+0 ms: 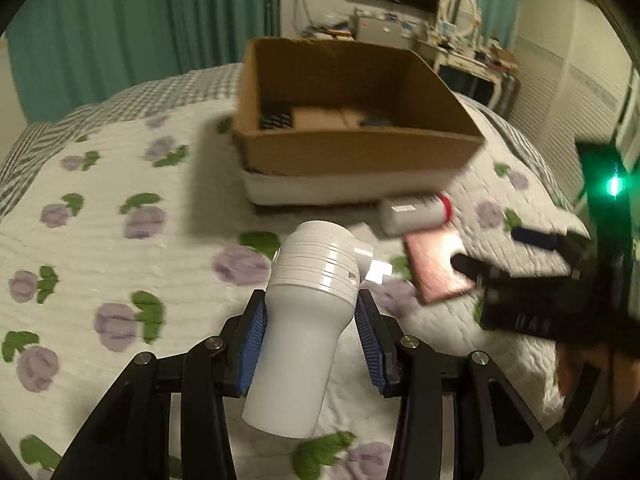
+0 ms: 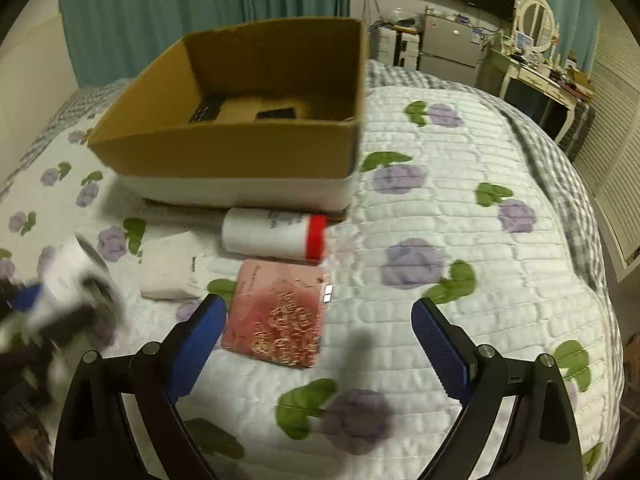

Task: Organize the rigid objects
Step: 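Grasp the white hair dryer with the left gripper while the right grasps the pink card case, then carry the hair dryer and pink card case into the box and release both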

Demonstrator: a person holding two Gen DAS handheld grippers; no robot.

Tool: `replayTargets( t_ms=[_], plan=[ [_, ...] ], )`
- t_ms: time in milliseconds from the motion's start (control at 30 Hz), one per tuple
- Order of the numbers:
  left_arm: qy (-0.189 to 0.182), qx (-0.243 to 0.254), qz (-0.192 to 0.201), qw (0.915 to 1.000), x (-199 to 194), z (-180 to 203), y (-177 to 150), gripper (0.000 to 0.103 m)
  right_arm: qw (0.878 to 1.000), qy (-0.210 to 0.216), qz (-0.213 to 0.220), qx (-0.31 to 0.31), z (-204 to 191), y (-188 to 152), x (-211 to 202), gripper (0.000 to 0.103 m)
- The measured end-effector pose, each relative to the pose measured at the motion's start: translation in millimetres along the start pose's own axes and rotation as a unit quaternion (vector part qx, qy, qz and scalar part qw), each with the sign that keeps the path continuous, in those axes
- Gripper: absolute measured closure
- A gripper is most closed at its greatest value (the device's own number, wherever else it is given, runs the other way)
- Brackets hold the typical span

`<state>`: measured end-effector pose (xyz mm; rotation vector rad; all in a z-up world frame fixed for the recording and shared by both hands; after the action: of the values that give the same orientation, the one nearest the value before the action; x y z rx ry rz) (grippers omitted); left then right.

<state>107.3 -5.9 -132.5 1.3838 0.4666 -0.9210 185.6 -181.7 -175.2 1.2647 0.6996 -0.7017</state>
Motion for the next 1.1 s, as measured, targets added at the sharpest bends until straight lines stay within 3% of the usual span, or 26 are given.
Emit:
replayTargets(
  t_ms=[300,500,533,733,1100],
  plan=[
    [0.024,-0.042,-0.005,0.9988,24.7,-42.9,11.9,0.058,0.999,-0.012,-0.038,-0.021,-31.9,-6.5,34.3,0.009],
    [0.005,-0.05,-0.012,0.9987,36.6,-50.2,8.2,0.058,0.998,-0.033,-0.047,-0.032,-41.4,-7.7,51.9,0.021],
    [0.002,-0.05,-0.013,0.9987,38.1,-50.0,6.7,0.058,0.998,-0.033,-0.043,-0.036,-43.4,-7.4,50.6,0.03],
    [-0.005,-0.051,-0.009,0.9986,32.9,-46.2,3.0,0.058,0.998,-0.033,-0.02,-0.051,-48.1,-13.5,33.0,0.031],
    [-0.008,-0.047,0.01,0.9988,-4.9,-33.3,9.1,0.058,0.998,-0.014,0.025,-0.051,-45.2,-16.9,-40.5,0.031]
  ],
)
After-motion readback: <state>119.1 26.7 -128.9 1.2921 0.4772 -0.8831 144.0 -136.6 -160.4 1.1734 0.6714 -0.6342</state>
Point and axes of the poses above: each gripper's, at about its wrist camera, not at the fingertips, and x roughly the way its jaws point, z to its right, y to its top, the point moved 5 cm from there along x, roughly the way its jaws point, and after that the axes turned 11 degrees about -y, right-handed, at the moved point
